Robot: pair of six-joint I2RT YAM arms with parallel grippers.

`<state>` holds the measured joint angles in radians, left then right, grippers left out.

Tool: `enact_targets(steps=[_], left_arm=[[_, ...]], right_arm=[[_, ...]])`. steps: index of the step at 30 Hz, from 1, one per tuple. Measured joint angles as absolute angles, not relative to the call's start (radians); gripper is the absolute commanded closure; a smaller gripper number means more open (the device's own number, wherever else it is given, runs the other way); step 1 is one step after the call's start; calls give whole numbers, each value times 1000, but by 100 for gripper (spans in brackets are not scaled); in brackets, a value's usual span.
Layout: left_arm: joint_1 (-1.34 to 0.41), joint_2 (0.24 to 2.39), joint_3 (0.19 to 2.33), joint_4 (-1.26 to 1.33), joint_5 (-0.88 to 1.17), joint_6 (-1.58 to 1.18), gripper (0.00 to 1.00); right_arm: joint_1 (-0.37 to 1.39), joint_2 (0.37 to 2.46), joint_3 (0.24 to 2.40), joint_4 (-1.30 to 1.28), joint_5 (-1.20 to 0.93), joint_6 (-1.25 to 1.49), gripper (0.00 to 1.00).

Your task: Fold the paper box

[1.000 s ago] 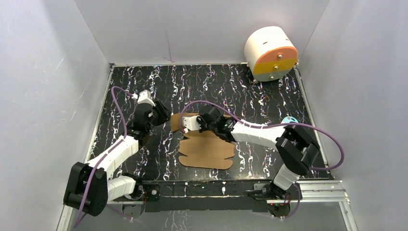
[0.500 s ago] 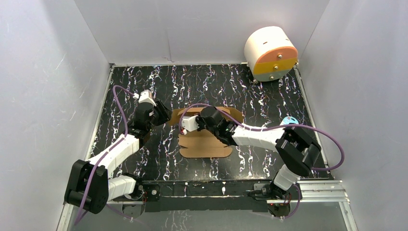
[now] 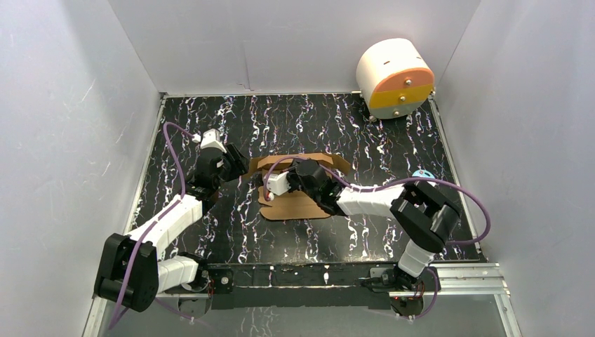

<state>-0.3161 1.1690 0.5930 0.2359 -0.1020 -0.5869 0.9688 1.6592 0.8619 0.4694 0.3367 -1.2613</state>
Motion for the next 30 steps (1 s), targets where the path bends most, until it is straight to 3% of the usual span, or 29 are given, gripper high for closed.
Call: enact_targets(steps=[5, 13, 18, 30], left_arm=[[-316, 1169, 593, 239, -76, -591, 51], [-316, 1212, 640, 255, 53, -641, 72], [-316, 1285, 667, 283, 105, -667, 79], [-316, 1472, 674, 374, 189, -715, 83]], right_arm=[[968, 1696, 841, 521, 333, -1265, 100], [963, 1709, 802, 603, 326, -1282, 100], [962, 1709, 802, 609, 310, -1285, 100], [953, 1785, 795, 740, 307, -1341, 100]])
